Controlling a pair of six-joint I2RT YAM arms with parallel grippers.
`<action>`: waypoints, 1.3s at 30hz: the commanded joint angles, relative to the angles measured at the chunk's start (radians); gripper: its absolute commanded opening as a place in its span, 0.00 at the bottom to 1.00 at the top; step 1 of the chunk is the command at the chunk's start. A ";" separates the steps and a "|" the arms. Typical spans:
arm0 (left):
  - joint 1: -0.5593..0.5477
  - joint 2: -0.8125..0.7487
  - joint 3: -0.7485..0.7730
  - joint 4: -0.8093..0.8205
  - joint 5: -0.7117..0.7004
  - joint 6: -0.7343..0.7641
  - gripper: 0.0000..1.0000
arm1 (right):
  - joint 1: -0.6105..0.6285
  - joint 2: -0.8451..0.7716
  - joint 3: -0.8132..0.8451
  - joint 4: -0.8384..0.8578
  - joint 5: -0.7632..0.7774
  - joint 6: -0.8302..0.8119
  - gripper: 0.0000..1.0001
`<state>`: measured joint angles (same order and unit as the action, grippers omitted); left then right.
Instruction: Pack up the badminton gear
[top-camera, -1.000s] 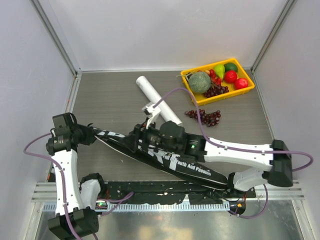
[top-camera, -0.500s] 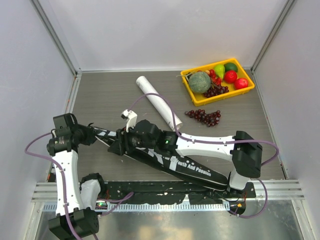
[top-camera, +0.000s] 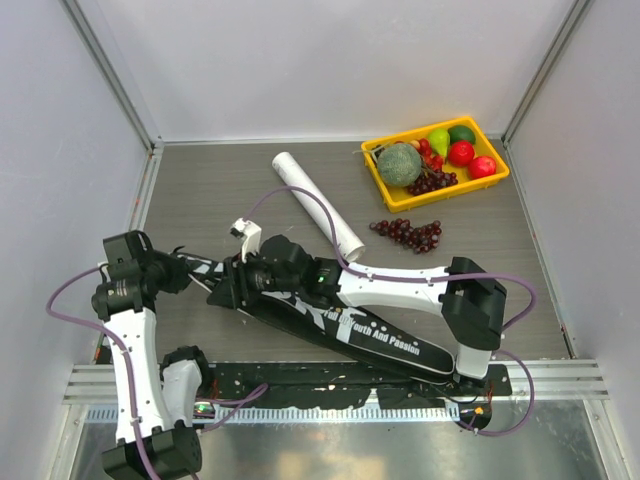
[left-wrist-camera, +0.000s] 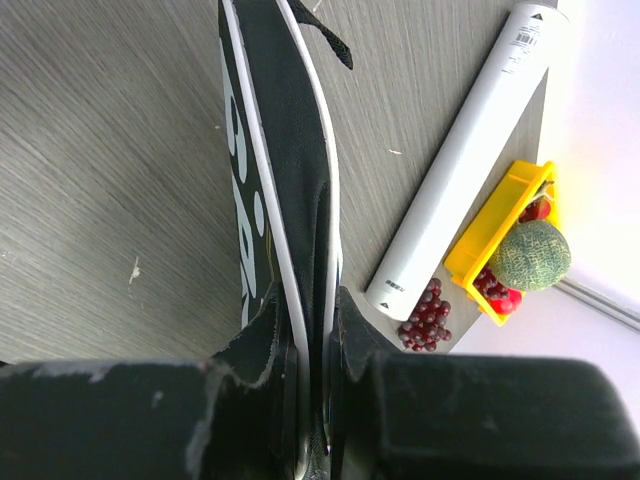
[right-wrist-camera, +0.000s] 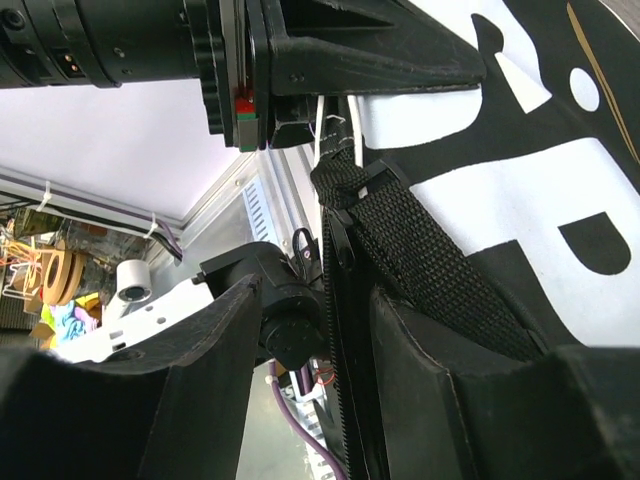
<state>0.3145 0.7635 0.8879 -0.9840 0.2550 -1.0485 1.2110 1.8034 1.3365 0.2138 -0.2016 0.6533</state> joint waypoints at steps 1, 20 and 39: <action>0.003 -0.012 0.007 0.038 0.111 -0.007 0.00 | -0.014 0.011 0.061 0.032 0.037 -0.006 0.52; 0.018 -0.032 0.000 -0.005 0.115 -0.004 0.00 | -0.025 0.002 0.012 0.096 0.102 0.029 0.43; 0.018 -0.049 -0.056 0.027 0.142 -0.007 0.00 | -0.045 0.020 -0.017 0.164 0.084 0.085 0.29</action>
<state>0.3359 0.7338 0.8303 -0.9600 0.3004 -1.0664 1.1774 1.8114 1.3117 0.3374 -0.1444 0.7353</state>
